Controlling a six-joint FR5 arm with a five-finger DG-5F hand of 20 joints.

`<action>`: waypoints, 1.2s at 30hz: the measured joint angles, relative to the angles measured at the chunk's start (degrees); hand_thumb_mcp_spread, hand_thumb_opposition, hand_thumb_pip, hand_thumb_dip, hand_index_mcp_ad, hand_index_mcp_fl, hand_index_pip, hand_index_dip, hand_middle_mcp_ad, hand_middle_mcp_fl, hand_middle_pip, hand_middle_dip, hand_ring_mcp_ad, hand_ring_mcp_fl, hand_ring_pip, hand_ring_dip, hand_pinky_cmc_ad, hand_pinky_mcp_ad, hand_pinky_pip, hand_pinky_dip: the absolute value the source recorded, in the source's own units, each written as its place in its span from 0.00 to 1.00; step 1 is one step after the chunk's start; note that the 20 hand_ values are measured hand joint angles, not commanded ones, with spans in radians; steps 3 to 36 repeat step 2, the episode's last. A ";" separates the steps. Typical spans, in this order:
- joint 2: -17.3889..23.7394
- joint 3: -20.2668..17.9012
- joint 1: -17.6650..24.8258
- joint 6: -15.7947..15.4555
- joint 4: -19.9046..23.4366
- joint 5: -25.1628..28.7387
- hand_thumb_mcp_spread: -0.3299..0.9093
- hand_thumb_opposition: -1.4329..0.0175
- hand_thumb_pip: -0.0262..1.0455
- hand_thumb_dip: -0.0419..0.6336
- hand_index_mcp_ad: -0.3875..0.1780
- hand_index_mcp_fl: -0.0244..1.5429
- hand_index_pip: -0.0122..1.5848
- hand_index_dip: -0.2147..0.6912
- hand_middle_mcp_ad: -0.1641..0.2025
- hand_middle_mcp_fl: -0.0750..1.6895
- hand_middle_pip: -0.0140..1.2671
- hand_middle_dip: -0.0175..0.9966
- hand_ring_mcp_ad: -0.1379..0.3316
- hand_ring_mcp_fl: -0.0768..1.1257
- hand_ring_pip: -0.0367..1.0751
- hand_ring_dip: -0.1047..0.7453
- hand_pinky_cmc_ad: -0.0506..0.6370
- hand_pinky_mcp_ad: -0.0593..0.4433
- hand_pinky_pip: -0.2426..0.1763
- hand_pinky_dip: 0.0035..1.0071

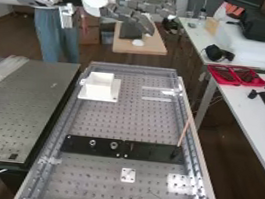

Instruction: Grab the smaller nut and place it in the white container

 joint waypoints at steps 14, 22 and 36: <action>-0.01 0.14 0.01 -0.01 -0.04 0.01 0.44 0.46 0.67 0.37 0.44 0.08 0.07 0.43 0.65 0.05 0.11 0.27 0.68 0.06 0.10 0.26 0.62 0.70 0.32 0.70; -0.01 0.14 0.01 -0.01 -0.04 0.01 0.44 0.46 0.67 0.37 0.44 0.08 0.07 0.43 0.65 0.05 0.11 0.27 0.68 0.06 0.10 0.26 0.62 0.70 0.32 0.70; -0.01 0.14 0.01 -0.01 -0.04 0.01 0.44 0.46 0.67 0.37 0.44 0.08 0.07 0.43 0.65 0.05 0.11 0.27 0.68 0.06 0.10 0.26 0.62 0.70 0.32 0.70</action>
